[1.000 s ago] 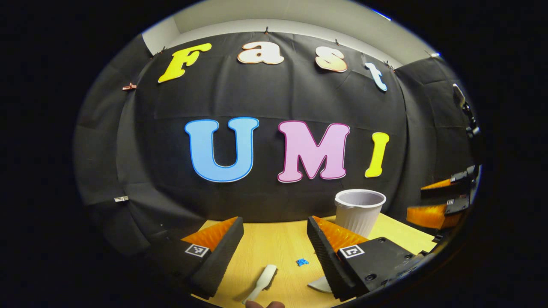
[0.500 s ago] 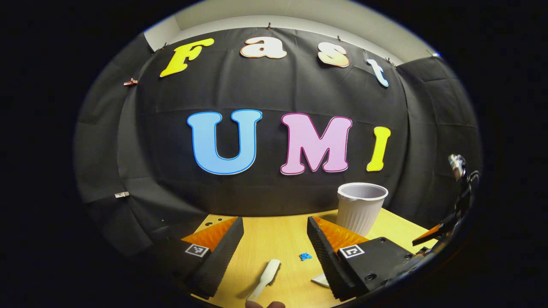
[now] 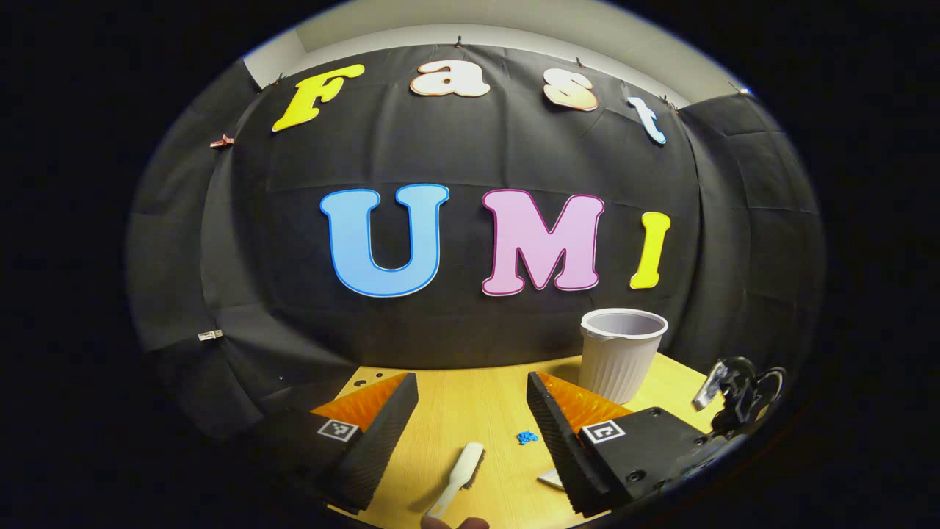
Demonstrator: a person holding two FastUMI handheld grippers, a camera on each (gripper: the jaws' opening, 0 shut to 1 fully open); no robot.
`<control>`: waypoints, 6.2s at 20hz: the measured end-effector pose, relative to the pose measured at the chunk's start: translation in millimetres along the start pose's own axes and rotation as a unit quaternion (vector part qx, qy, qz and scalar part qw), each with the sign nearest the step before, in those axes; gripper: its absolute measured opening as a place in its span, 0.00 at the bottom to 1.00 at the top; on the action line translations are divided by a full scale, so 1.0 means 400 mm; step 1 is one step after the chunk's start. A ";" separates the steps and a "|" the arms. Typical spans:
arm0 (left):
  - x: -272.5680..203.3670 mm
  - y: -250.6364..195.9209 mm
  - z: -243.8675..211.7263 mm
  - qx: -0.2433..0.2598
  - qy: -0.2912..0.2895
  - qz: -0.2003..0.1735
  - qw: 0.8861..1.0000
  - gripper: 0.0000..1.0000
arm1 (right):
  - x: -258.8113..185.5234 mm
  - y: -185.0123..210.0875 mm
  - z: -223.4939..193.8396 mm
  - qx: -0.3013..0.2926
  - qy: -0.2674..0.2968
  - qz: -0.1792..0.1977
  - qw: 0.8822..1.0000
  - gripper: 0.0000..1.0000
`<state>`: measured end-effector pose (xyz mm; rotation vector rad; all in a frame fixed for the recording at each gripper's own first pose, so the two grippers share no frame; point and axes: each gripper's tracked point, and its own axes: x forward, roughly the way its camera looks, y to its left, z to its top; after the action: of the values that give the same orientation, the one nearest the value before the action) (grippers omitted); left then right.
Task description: Pick up the small broom and dustpan from the desktop, sweep the trash into the dustpan with the broom, and then empty the trash into the garbage bin.
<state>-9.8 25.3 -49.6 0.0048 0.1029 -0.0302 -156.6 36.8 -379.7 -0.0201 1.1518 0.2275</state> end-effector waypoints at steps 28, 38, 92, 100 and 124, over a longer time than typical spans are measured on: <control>0.051 0.001 -0.043 0.005 0.028 0.017 0.999 0.95 | 0.153 -0.008 0.000 -0.022 0.064 0.019 0.997 0.39; 0.109 0.023 -0.248 -0.028 0.128 -0.012 0.991 0.95 | 0.012 -0.093 0.046 -0.039 0.020 0.033 0.998 0.36; 0.623 -0.134 -0.802 0.166 0.484 -0.124 0.850 0.26 | 0.085 -0.195 0.009 -0.104 0.171 0.044 0.979 0.36; 0.593 -0.267 -0.828 0.146 0.497 -0.193 0.833 0.25 | 0.115 -0.219 0.029 -0.103 0.166 0.053 0.979 0.36; 0.462 -0.470 -0.729 0.113 0.492 -0.366 0.782 0.25 | 0.125 -0.226 0.018 -0.103 0.143 0.053 0.983 0.36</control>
<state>138.2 -166.1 -359.1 0.2260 1.1592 -0.8346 -113.7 -42.2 -431.1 -0.1786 1.4138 0.4491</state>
